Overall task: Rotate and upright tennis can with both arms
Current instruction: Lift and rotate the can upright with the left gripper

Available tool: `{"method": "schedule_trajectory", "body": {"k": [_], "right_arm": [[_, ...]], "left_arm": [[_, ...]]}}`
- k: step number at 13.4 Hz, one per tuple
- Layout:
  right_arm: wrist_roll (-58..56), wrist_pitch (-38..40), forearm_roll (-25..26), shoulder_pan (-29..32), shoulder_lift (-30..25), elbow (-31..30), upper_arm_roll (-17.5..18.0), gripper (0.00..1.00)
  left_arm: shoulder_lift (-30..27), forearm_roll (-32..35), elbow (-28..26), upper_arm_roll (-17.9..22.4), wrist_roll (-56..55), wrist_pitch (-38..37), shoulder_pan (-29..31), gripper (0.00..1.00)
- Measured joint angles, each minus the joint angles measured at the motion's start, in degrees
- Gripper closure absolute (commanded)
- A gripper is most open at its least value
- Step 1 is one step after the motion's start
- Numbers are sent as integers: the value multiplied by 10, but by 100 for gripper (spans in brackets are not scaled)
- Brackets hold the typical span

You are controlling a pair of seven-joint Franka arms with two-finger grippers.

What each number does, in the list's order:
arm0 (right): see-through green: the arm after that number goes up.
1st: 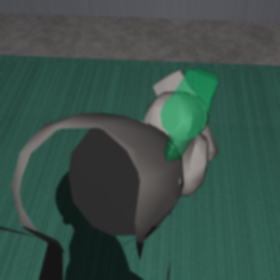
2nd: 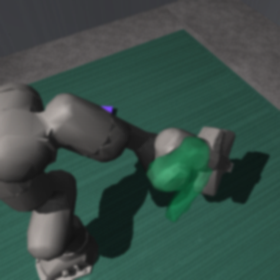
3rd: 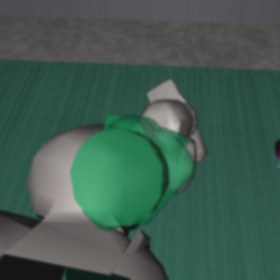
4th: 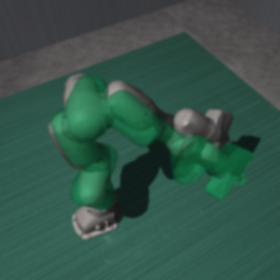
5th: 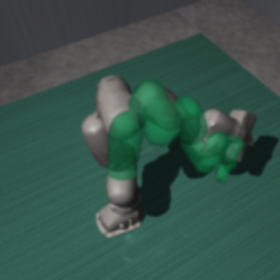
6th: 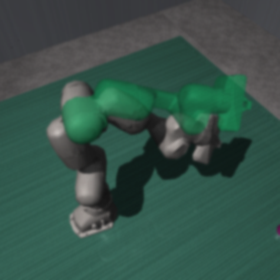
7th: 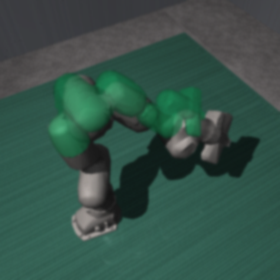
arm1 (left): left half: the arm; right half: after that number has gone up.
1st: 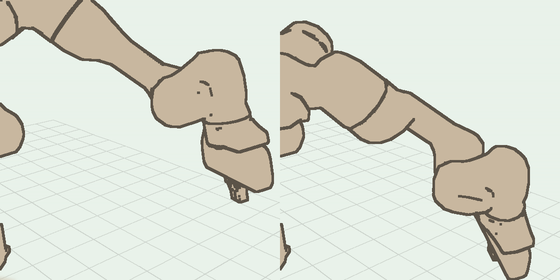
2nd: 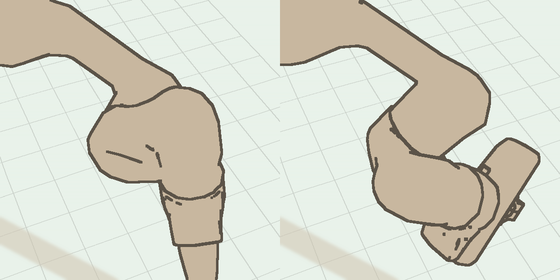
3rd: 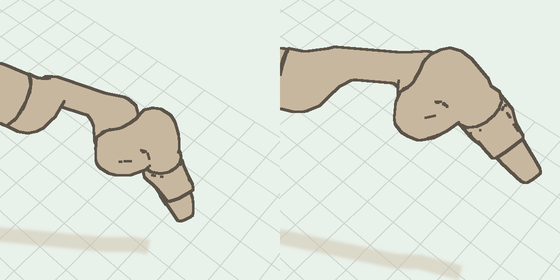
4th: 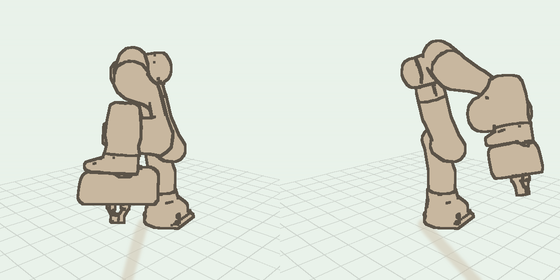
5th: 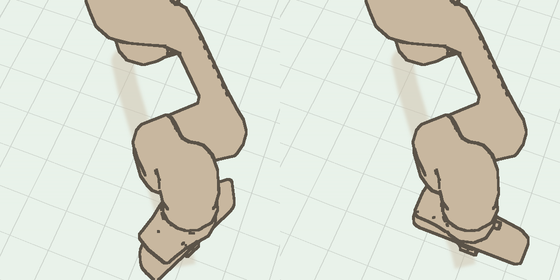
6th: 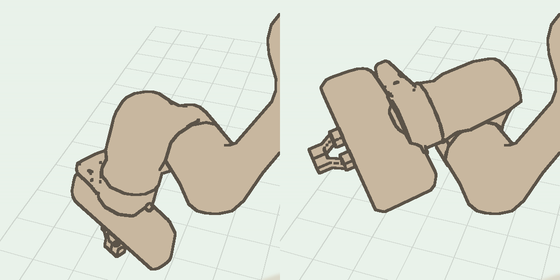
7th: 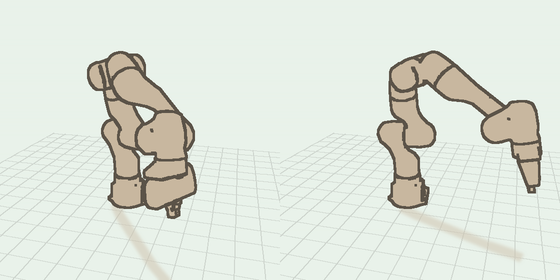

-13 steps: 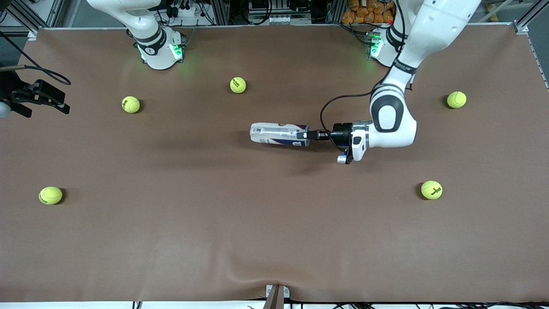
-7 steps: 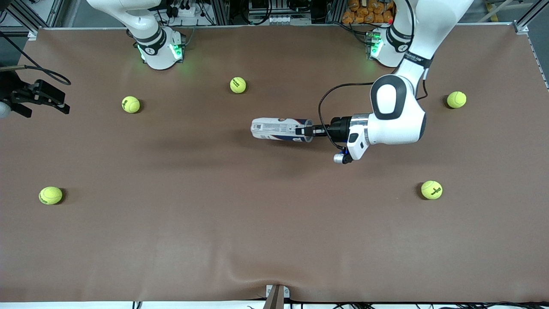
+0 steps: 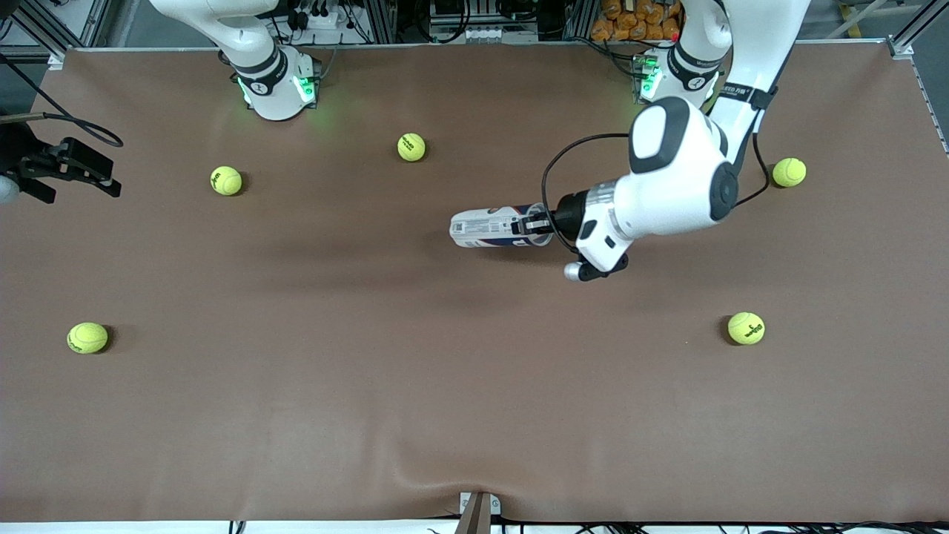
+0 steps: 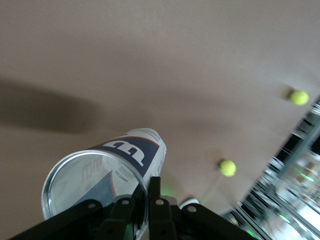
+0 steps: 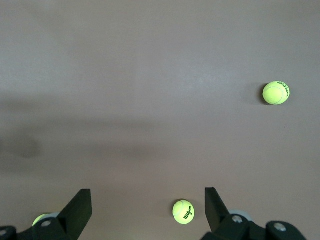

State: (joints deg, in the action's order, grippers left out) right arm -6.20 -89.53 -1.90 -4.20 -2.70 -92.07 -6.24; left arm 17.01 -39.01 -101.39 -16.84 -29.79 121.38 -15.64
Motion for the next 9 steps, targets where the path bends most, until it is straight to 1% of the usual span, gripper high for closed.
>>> {"method": "schedule_trajectory", "body": {"k": [3, 7, 9], "right_arm": [[0, 0, 0, 0, 0, 0, 0, 0], [0, 0, 0, 0, 0, 0, 0, 0], [0, 0, 0, 0, 0, 0, 0, 0]], "left_arm": [[-1, 115, 32, -19, -101, 0, -21, 100], [0, 244, 59, -22, -203, -7, -75, 100], [8, 301, 76, -22, -235, -29, -98, 100]]}}
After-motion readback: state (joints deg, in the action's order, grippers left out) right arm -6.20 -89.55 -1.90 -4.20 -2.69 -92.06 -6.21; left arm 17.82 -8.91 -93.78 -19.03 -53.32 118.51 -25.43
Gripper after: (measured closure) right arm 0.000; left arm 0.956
